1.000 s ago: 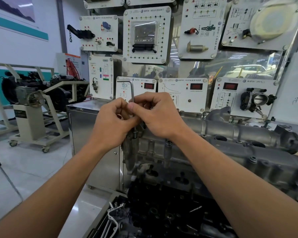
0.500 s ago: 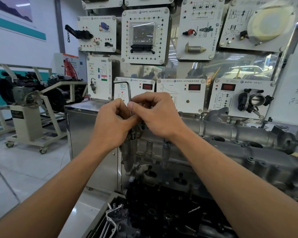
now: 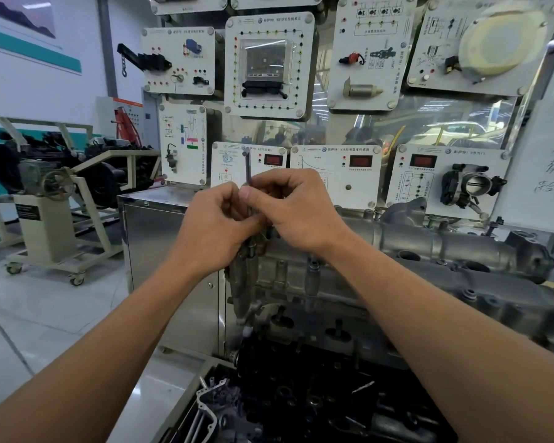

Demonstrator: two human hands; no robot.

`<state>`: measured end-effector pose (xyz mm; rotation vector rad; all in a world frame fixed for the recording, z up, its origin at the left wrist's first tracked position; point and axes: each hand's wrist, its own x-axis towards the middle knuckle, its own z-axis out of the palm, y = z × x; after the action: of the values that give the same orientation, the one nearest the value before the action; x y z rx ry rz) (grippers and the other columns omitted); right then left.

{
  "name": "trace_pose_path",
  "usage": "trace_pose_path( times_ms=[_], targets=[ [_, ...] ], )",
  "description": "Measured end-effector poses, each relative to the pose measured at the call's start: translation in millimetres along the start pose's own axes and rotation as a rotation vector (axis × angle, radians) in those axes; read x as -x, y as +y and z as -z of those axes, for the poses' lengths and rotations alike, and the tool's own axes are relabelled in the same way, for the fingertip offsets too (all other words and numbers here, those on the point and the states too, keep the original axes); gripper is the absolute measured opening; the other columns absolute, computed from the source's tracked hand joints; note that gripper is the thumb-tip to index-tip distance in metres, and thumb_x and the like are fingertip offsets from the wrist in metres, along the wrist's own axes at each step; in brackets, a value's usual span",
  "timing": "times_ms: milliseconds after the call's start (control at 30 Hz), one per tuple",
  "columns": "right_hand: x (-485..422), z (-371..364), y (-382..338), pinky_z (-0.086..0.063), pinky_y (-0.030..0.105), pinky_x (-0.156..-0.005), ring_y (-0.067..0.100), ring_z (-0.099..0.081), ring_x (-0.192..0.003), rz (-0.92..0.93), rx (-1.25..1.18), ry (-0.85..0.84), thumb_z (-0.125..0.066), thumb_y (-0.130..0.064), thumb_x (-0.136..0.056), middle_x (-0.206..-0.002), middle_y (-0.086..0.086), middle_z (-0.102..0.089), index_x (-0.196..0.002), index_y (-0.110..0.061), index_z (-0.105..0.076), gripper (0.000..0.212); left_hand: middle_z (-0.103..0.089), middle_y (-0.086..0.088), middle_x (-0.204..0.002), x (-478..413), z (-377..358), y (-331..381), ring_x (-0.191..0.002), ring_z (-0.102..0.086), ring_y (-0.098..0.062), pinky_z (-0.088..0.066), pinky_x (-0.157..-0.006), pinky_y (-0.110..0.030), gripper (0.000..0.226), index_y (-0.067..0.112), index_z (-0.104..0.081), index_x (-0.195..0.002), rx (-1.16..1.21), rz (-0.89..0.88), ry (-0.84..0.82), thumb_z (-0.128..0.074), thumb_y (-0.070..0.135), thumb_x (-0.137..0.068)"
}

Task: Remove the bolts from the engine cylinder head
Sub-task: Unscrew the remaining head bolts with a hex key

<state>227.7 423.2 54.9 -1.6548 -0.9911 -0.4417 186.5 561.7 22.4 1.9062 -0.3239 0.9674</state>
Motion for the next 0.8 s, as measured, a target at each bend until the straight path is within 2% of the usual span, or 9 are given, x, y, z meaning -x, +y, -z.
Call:
trace_pose_path(
  times_ms=[67,133,200,400,533,600,667,733,800],
  targets=[
    [1.2,0.1,-0.3,-0.06,0.03,-0.077,0.018,-0.072,-0.078,-0.001,0.0,-0.004,-0.076,-0.01,-0.085,-0.082,0.005,-0.074,-0.09,-0.008,-0.076,0.006,-0.072,-0.012,-0.085,0.0,2.6,-0.1,-0.075,-0.068,-0.019,-0.057,-0.066,-0.029,0.012,0.007,-0.069,-0.098,0.04,0.006,-0.085,-0.072,0.009,-0.087],
    [1.6,0.6,-1.0,-0.059,0.032,-0.078,0.023,-0.071,-0.081,-0.01,0.001,0.008,-0.076,-0.01,-0.085,-0.084,0.009,-0.075,-0.092,-0.006,-0.076,0.008,-0.076,-0.001,-0.098,2.1,8.1,-0.4,-0.093,-0.072,-0.014,-0.057,-0.077,-0.022,0.017,0.018,-0.071,-0.107,0.14,-0.019,-0.199,-0.064,0.011,-0.093],
    [1.7,0.1,-3.4,-0.058,0.03,-0.077,0.016,-0.068,-0.077,-0.022,0.028,0.017,-0.076,-0.012,-0.086,-0.083,0.007,-0.074,-0.093,-0.006,-0.076,0.009,-0.077,0.005,-0.102,2.6,12.5,0.4,-0.098,-0.072,-0.008,-0.054,-0.08,-0.015,0.02,0.022,-0.071,-0.107,0.21,-0.039,-0.247,-0.059,0.013,-0.094],
    [-2.4,2.1,-15.5,-0.057,0.027,-0.077,0.011,-0.065,-0.078,-0.013,0.071,-0.032,-0.072,-0.01,-0.089,-0.085,0.007,-0.073,-0.097,-0.003,-0.075,0.011,-0.077,0.015,-0.089,-2.5,18.5,8.8,-0.087,-0.074,-0.003,-0.054,-0.074,-0.011,0.023,0.026,-0.074,-0.096,0.137,-0.074,-0.19,-0.064,0.006,-0.092],
    [-9.1,6.5,-34.5,-0.055,0.017,-0.064,0.005,-0.065,-0.071,0.076,-0.005,-0.005,-0.069,-0.008,-0.091,-0.08,0.007,-0.073,-0.088,-0.016,-0.073,0.009,-0.078,-0.002,-0.084,-11.8,22.8,23.2,-0.083,-0.076,-0.02,-0.06,-0.076,-0.025,0.014,0.018,-0.075,-0.093,0.185,-0.111,-0.107,-0.066,0.008,-0.091],
    [-7.5,12.9,-37.3,-0.052,0.016,-0.06,0.004,-0.062,-0.063,0.114,0.02,0.015,-0.068,-0.009,-0.091,-0.07,0.006,-0.07,-0.084,-0.016,-0.073,0.011,-0.076,-0.01,-0.077,-13.2,20.1,29.0,-0.074,-0.074,-0.023,-0.06,-0.072,-0.029,0.011,0.013,-0.076,-0.088,0.162,-0.114,-0.148,-0.066,0.012,-0.092],
    [0.8,23.5,-32.4,-0.048,0.016,-0.06,0.0,-0.056,-0.059,0.129,0.101,0.01,-0.067,-0.01,-0.092,-0.061,-0.003,-0.064,-0.08,-0.012,-0.073,0.013,-0.073,-0.005,-0.068,-9.8,13.5,30.6,-0.061,-0.065,-0.015,-0.053,-0.06,-0.029,0.014,0.015,-0.076,-0.084,0.074,-0.119,-0.254,-0.066,0.016,-0.093],
    [13.8,35.6,-21.9,-0.046,0.015,-0.059,-0.001,-0.054,-0.059,0.092,0.132,-0.001,-0.066,-0.011,-0.093,-0.062,-0.007,-0.063,-0.079,-0.01,-0.073,0.015,-0.076,-0.001,-0.077,-5.6,4.8,28.8,-0.067,-0.068,-0.015,-0.053,-0.065,-0.027,0.013,0.016,-0.077,-0.091,-0.029,-0.122,-0.379,-0.065,0.017,-0.094],
    [28.6,46.8,-9.0,-0.045,0.016,-0.059,0.0,-0.052,-0.059,0.066,0.139,0.009,-0.065,-0.012,-0.094,-0.064,-0.003,-0.063,-0.081,-0.006,-0.073,0.017,-0.077,0.001,-0.083,-3.1,-4.1,25.4,-0.074,-0.071,-0.009,-0.055,-0.069,-0.02,0.013,0.014,-0.077,-0.096,-0.073,-0.134,-0.462,-0.064,0.017,-0.095]
  ],
)
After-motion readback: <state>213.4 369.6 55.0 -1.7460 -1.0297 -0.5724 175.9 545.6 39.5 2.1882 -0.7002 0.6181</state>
